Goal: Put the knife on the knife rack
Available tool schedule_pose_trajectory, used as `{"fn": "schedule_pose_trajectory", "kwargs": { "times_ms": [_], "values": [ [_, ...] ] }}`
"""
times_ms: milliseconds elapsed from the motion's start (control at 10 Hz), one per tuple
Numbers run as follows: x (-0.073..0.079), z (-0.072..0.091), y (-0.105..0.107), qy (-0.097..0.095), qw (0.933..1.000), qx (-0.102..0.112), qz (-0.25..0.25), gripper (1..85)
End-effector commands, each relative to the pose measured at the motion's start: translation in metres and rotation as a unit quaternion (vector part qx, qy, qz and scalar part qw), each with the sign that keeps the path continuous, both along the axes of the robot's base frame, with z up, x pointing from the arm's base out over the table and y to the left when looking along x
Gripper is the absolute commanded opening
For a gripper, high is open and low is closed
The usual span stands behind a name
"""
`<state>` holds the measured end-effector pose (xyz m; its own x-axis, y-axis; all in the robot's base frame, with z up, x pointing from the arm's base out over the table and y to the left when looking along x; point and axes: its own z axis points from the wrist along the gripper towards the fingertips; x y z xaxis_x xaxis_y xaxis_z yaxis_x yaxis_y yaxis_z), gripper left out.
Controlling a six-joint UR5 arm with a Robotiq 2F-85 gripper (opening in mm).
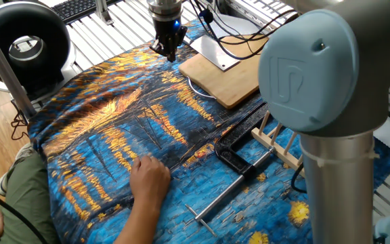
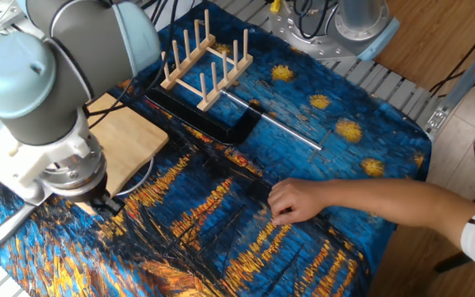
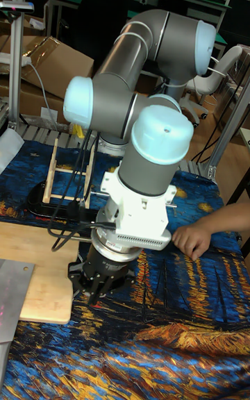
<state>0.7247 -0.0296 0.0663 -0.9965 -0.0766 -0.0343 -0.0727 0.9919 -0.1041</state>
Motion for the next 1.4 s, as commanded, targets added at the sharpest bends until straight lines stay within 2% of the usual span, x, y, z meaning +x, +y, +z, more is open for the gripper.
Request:
{"fn": "schedule_pose_trajectory", "kwargs": {
  "times_ms": [0,200,300,400,600,800,900,1000,1100,1200,1300],
  "values": [
    [0.012,0.004,-0.032,-0.024,0.9975,-0.057,-0.034,12.3],
    [0.021,0.009,-0.046,-0.042,0.9954,-0.084,-0.02,12.3],
    [0.024,0.012,-0.056,-0.04,0.9934,-0.107,0.014,16.0],
    [0.024,0.013,-0.059,-0.035,0.9922,-0.115,0.034,19.0],
    [0.046,0.016,-0.093,-0.022,0.9906,-0.12,0.062,20.3],
    [0.057,0.021,-0.123,-0.009,0.9905,-0.113,0.078,23.3],
    [0.057,0.023,-0.138,0.0,0.9895,-0.12,0.08,24.0],
    [0.056,0.023,-0.15,0.002,0.9886,-0.126,0.083,24.0],
    [0.052,0.021,-0.149,0.006,0.9895,-0.121,0.078,27.7],
    [0.041,0.021,-0.151,0.024,0.9908,-0.122,0.053,31.3],
    [0.038,0.025,-0.16,0.027,0.9888,-0.14,0.042,29.7]
  ]
}}
